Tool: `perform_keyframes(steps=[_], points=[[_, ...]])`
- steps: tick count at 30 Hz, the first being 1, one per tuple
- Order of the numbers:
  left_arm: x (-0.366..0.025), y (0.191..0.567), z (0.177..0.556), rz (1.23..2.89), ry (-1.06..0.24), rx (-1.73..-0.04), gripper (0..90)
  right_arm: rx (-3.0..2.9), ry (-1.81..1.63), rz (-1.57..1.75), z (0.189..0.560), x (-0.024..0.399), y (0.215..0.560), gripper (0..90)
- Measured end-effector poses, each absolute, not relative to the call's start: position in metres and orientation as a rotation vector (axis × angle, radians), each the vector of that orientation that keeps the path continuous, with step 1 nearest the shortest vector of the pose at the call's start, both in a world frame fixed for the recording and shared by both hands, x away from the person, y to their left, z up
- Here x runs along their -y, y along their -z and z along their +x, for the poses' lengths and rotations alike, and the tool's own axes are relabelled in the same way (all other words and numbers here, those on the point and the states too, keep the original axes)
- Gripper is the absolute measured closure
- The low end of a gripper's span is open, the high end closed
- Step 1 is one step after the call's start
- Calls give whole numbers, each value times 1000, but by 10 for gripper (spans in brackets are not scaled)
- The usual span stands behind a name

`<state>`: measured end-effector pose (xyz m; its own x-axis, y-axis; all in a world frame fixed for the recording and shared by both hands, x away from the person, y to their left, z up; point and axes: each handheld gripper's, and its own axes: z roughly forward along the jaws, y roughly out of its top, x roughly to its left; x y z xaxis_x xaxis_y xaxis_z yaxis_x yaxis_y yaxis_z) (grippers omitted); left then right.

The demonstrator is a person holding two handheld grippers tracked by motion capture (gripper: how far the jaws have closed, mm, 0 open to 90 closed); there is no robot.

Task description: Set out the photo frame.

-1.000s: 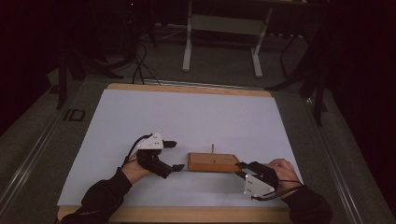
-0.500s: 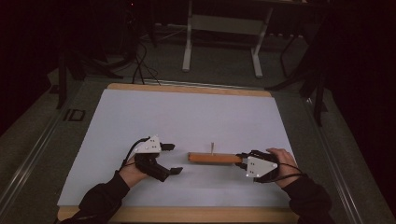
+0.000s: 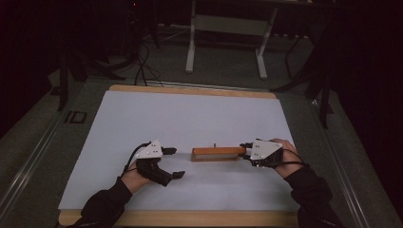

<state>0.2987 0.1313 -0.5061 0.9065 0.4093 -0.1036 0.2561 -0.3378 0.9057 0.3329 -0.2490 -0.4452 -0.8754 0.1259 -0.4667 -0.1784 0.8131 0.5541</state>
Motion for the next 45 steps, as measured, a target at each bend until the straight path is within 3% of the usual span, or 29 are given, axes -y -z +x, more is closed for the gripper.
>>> perform_keyframes(steps=[15,45], points=[[-135,510,300,1928,-183,-502,85,-2519,-909,149,368,243,446,628],[-134,520,302,1943,-173,-517,85,-2528,-940,378,404,239,449,590]])
